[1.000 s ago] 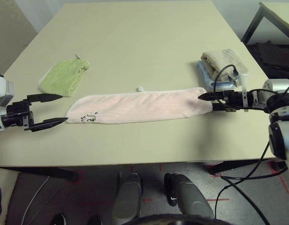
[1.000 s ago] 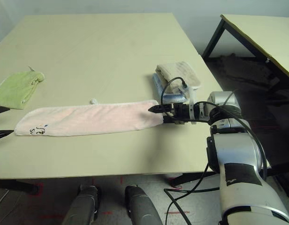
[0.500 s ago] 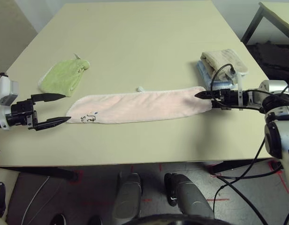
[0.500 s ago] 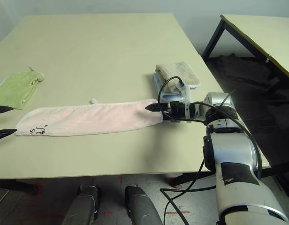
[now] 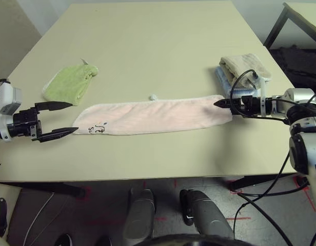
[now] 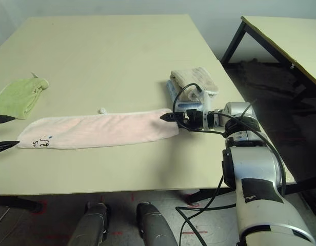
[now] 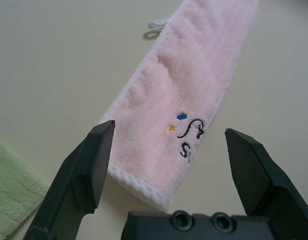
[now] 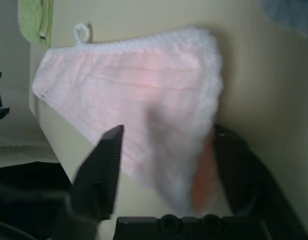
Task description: Fold the towel and set it aside.
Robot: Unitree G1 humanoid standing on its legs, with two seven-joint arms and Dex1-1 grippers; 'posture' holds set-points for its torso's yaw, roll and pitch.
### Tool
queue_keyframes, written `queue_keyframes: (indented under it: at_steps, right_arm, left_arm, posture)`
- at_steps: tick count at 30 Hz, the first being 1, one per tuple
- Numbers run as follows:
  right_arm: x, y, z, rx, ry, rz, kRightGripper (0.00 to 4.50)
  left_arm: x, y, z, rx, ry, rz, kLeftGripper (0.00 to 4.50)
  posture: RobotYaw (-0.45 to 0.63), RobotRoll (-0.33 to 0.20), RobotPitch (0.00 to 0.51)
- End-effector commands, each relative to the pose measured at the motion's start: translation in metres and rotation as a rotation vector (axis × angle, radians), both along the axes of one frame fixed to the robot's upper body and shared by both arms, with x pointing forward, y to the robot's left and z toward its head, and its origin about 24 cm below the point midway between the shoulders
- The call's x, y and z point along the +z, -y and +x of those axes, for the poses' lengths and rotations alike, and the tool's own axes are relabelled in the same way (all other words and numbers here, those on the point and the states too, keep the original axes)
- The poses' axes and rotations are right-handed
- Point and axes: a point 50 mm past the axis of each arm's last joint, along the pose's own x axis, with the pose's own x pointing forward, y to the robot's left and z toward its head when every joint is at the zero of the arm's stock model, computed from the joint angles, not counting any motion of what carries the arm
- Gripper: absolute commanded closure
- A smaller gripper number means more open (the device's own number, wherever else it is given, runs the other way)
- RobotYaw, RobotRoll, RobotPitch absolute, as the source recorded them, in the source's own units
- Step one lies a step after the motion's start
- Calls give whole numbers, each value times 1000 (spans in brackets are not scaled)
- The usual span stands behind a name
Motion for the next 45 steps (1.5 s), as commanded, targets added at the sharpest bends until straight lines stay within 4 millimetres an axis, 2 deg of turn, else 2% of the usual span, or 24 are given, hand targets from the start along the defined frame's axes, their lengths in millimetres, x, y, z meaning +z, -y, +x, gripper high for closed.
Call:
queue_keyframes:
  at_steps: [1, 4, 7, 15, 24, 29, 37, 39, 45]
  right_arm:
    - [-9, 2, -2, -39, -34, -12, 2368]
    - [-10, 2, -3, -51, -40, -12, 3326]
    - [-10, 5, -5, -52, -55, -8, 4473]
    - [3, 18, -16, -17, -100, -5, 4473]
    - [17, 24, -32, -1, -114, 5, 4473]
    - [18, 36, -41, -23, -118, -27, 4473]
    - [34, 51, -42, -61, -73, -91, 4473]
    - [44, 48, -40, -48, -50, -119, 4473]
    - [79, 15, -34, 34, 15, -136, 4473]
  left_arm:
    - [1, 2, 0, -16, 0, 12, 0]
    - [1, 2, 0, -16, 1, 12, 0]
    - [1, 2, 0, -17, -2, 12, 0]
    - [1, 2, 1, -17, -2, 10, 0]
    - [-1, 6, 6, -27, 2, 4, 0]
    - [0, 7, 7, -28, 3, 6, 0]
    - [0, 6, 8, -26, -1, 13, 0]
    - [1, 6, 9, -24, 0, 15, 0]
    - [1, 5, 9, -18, -2, 20, 0]
  posture:
    - [98, 0, 170]
    - [100, 0, 170]
    - [102, 0, 172]
    - [101, 0, 176]
    - [86, 0, 173]
    - [79, 0, 169]
    - [72, 0, 167]
    - [63, 0, 167]
    - [58, 0, 172]
